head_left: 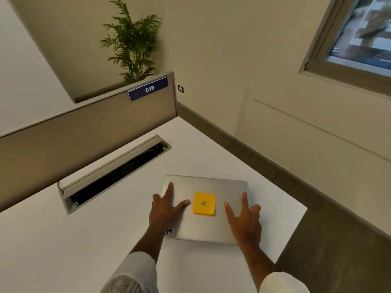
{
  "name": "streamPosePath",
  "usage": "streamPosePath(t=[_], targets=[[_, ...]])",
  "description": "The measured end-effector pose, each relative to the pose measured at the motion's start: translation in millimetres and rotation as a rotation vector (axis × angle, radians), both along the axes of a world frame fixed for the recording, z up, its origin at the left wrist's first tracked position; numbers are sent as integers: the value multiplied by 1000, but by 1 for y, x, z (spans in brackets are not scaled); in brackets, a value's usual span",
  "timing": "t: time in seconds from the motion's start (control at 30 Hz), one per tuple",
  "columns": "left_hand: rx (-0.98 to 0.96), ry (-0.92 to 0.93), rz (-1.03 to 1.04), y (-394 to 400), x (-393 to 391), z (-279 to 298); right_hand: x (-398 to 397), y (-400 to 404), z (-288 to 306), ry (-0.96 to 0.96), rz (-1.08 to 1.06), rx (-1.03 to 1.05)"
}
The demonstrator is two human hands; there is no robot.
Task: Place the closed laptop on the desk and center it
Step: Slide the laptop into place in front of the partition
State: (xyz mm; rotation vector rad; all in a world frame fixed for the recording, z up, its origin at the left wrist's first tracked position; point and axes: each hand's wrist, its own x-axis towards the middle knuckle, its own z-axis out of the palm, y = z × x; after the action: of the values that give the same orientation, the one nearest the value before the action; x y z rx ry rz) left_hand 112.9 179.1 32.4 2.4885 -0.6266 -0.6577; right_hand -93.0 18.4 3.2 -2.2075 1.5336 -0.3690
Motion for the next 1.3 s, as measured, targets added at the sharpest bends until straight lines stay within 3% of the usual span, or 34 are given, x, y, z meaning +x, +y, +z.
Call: streamPosePath(t=[0.93, 1.3], targets=[[12, -56, 577, 318, 41, -2, 156, 237, 6, 17, 525, -11], [139, -117, 551, 376, 36, -27, 163, 290, -20, 74, 563, -68]])
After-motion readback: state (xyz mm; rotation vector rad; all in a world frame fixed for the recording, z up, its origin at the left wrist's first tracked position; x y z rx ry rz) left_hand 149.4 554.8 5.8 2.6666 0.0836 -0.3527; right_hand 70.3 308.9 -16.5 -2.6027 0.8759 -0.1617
